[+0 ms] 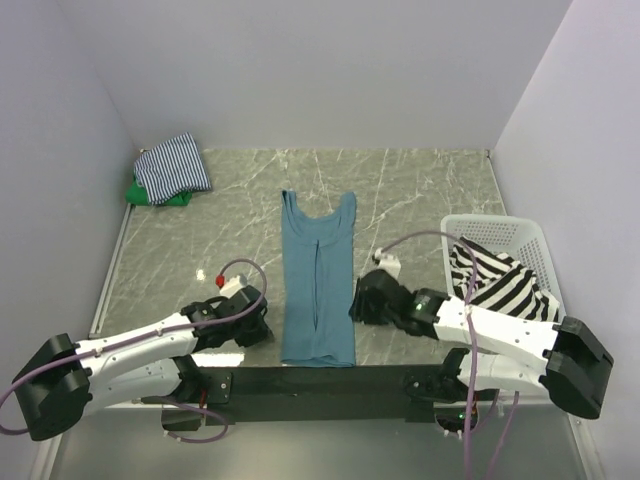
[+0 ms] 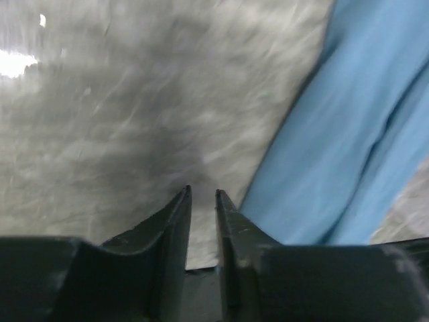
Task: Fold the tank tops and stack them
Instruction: Fold the tank top
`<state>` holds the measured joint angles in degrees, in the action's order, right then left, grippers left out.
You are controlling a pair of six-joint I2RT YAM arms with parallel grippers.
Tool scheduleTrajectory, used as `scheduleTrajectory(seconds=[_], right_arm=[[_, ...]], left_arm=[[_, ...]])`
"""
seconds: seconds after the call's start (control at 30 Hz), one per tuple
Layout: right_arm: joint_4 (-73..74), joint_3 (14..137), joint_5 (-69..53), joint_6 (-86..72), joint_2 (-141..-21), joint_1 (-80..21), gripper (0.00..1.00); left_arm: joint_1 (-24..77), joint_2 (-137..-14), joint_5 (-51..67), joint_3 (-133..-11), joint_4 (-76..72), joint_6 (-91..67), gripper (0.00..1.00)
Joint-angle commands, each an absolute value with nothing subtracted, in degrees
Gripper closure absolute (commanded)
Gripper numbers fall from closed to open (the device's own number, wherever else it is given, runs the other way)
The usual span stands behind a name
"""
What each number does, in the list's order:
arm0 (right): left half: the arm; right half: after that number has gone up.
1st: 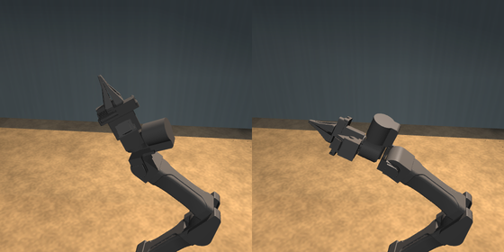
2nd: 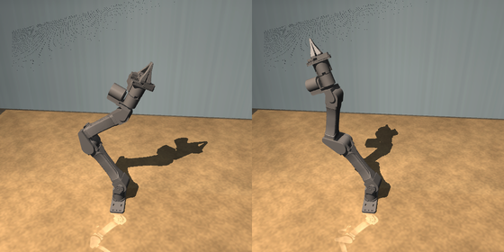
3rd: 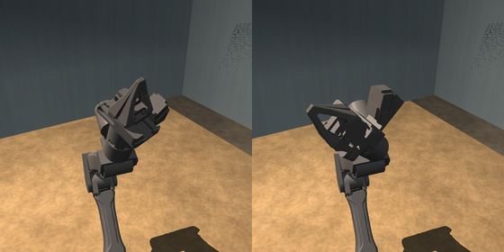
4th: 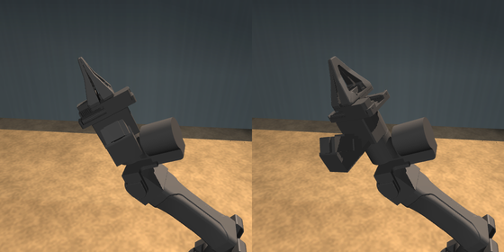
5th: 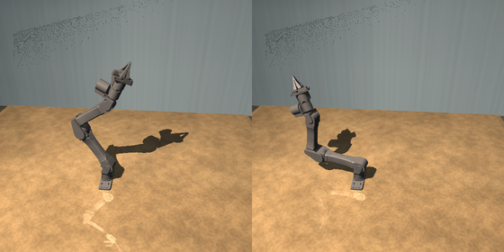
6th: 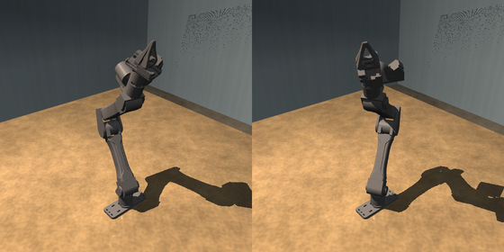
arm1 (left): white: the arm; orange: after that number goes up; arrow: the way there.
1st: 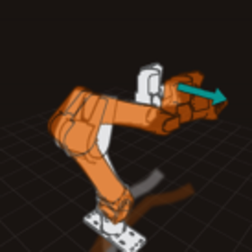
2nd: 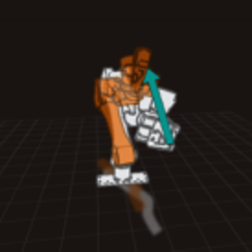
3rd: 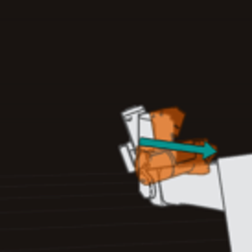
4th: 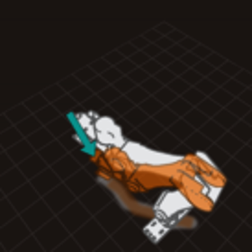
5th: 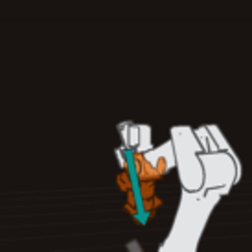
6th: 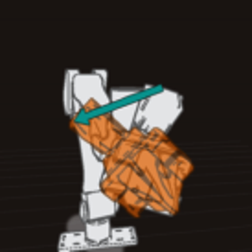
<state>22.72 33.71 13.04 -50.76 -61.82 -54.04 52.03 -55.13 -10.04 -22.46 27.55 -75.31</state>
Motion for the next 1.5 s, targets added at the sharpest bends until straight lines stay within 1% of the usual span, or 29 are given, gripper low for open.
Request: scheduleTrajectory(seconds=[0.0,0.1,0.13,0.4,0.63,0.8,0.97,1.07,1.13,1.2,1.23,1.27,1.33,1.37,1.4,1.43,1.47], right_arm=[[20.5,29.5,15.9,-60.2,-60.0,-59.0,0.52],[19.4,26.6,14.0,-62.4,-59.3,-61.2,0.51],[19.1,26.0,13.1,-62.8,-58.9,-62.3,0.51],[19.0,23.1,10.0,-67.1,-56.7,-66.4,0.49],[20.7,22.5,8.4,-67.7,-57.8,-68.6,0.46],[19.9,23.6,7.7,-68.8,-61.9,-71.8,0.46],[20.0,23.4,7.6,-70.1,-63.7,-73.0,0.45],[20.2,23.3,7.7,-70.6,-63.7,-73.2,0.46],[20.7,23.2,7.9,-70.8,-63.7,-73.2,0.48],[20.8,22.9,7.9,-70.9,-63.5,-73.3,0.51],[21.1,22.8,7.9,-70.8,-63.5,-73.2,0.53],[21.3,22.8,8.1,-70.9,-63.5,-73.3,0.58],[21.4,22.8,8.1,-71.0,-63.5,-73.2,0.62],[21.6,22.4,8.1,-71.1,-63.5,-73.3,0.72],[21.6,22.2,8.0,-71.2,-63.5,-73.2,0.78],[21.6,22.0,7.8,-71.2,-63.5,-73.3,0.83],[22.1,21.7,7.8,-71.5,-63.2,-73.3,0.96]], left_arm=[[54.0,-54.9,-7.3,-22.3,25.5,-77.4,0.68],[55.0,-54.4,-6.0,-21.8,25.6,-77.0,0.59],[55.1,-54.1,-5.5,-21.4,25.4,-76.7,0.54],[55.2,-53.1,-1.4,-20.0,25.6,-74.4,0.47],[55.3,-56.2,2.0,-20.5,24.4,-70.1,0.43],[55.3,-58.2,3.9,-20.7,23.3,-68.7,0.42],[55.3,-60.4,5.9,-19.7,20.6,-67.9,0.46],[55.5,-61.6,6.5,-19.1,19.9,-68.1,0.52],[55.5,-62.5,6.9,-19.0,19.7,-68.3,0.59],[55.6,-62.8,7.0,-18.8,19.2,-68.4,0.68],[55.6,-63.0,7.0,-18.8,19.1,-68.3,0.71],[55.6,-63.1,7.0,-19.0,19.0,-68.3,0.73],[55.6,-63.4,6.9,-19.2,19.2,-68.3,0.79],[55.6,-63.5,6.9,-19.2,19.2,-68.3,0.81],[55.6,-63.4,6.9,-19.3,19.3,-68.3,0.86],[55.6,-63.1,7.0,-19.3,19.9,-68.3,0.88],[55.6,-62.9,6.8,-19.6,20.4,-68.2,0.91]])
